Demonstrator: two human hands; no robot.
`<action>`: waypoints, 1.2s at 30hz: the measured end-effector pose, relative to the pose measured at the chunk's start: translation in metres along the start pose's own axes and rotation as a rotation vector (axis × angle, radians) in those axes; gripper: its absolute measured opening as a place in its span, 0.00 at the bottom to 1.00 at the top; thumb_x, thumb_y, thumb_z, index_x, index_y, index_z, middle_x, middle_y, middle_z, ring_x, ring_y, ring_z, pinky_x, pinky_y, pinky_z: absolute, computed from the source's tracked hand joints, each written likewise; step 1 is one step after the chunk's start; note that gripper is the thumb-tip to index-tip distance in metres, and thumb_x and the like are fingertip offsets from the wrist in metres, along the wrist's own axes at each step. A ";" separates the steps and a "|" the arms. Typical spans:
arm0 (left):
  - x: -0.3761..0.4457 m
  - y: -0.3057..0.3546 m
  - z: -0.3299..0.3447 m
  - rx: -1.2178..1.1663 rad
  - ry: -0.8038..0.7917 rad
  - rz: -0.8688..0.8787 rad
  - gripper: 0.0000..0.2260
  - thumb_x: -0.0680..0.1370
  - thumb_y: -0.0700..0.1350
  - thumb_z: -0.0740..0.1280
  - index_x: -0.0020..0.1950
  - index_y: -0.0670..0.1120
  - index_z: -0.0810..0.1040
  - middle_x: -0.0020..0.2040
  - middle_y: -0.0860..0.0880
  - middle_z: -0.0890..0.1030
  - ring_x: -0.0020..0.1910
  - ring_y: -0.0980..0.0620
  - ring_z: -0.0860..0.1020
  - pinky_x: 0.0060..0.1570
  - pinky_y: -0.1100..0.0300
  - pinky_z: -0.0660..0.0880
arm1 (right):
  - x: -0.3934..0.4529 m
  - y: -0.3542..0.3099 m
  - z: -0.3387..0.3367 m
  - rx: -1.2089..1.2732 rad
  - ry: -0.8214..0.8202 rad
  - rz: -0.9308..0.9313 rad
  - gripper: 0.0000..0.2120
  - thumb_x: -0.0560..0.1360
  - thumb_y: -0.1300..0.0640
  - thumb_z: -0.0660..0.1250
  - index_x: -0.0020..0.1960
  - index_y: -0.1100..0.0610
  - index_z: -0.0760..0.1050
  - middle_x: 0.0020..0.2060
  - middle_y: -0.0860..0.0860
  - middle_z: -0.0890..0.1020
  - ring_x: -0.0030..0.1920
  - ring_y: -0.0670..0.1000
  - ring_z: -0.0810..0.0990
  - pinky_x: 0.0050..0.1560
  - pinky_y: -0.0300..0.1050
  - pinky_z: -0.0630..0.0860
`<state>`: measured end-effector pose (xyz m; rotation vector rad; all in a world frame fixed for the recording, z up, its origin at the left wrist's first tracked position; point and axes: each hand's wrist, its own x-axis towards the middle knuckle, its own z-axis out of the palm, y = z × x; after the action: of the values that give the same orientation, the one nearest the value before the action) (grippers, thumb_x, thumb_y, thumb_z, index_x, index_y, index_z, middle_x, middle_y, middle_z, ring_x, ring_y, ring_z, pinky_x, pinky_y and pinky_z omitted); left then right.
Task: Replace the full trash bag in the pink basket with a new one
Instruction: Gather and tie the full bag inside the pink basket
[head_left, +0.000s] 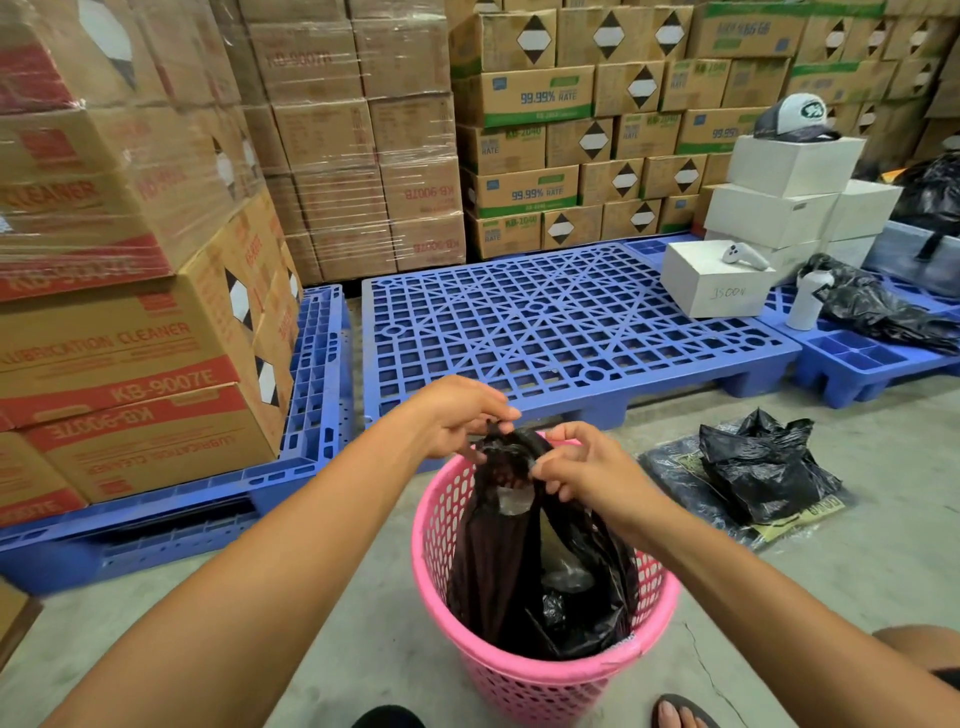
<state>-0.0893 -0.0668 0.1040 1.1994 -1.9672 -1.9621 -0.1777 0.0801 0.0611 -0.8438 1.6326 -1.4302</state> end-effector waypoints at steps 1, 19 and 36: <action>0.000 -0.005 -0.008 0.103 0.010 -0.001 0.09 0.72 0.36 0.71 0.48 0.45 0.74 0.29 0.47 0.78 0.30 0.53 0.75 0.36 0.58 0.72 | 0.000 -0.003 -0.005 -0.020 -0.043 0.036 0.13 0.71 0.69 0.68 0.52 0.59 0.71 0.31 0.51 0.78 0.26 0.43 0.74 0.28 0.34 0.68; 0.001 -0.028 0.006 0.436 0.009 0.167 0.19 0.74 0.38 0.70 0.64 0.45 0.75 0.65 0.40 0.74 0.62 0.41 0.75 0.52 0.53 0.70 | 0.005 -0.028 -0.031 -0.912 -0.081 -0.330 0.07 0.73 0.53 0.69 0.48 0.55 0.81 0.39 0.45 0.76 0.40 0.43 0.75 0.42 0.38 0.70; -0.017 -0.066 0.027 0.679 0.041 0.352 0.37 0.73 0.45 0.69 0.77 0.50 0.53 0.52 0.43 0.76 0.43 0.49 0.74 0.42 0.55 0.72 | 0.045 0.026 -0.009 -0.734 -0.048 -0.246 0.08 0.80 0.53 0.56 0.46 0.55 0.68 0.31 0.49 0.74 0.33 0.51 0.71 0.36 0.47 0.64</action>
<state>-0.0647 -0.0260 0.0490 0.8783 -2.6954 -1.1215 -0.2064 0.0484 0.0299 -1.5145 2.1000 -0.9293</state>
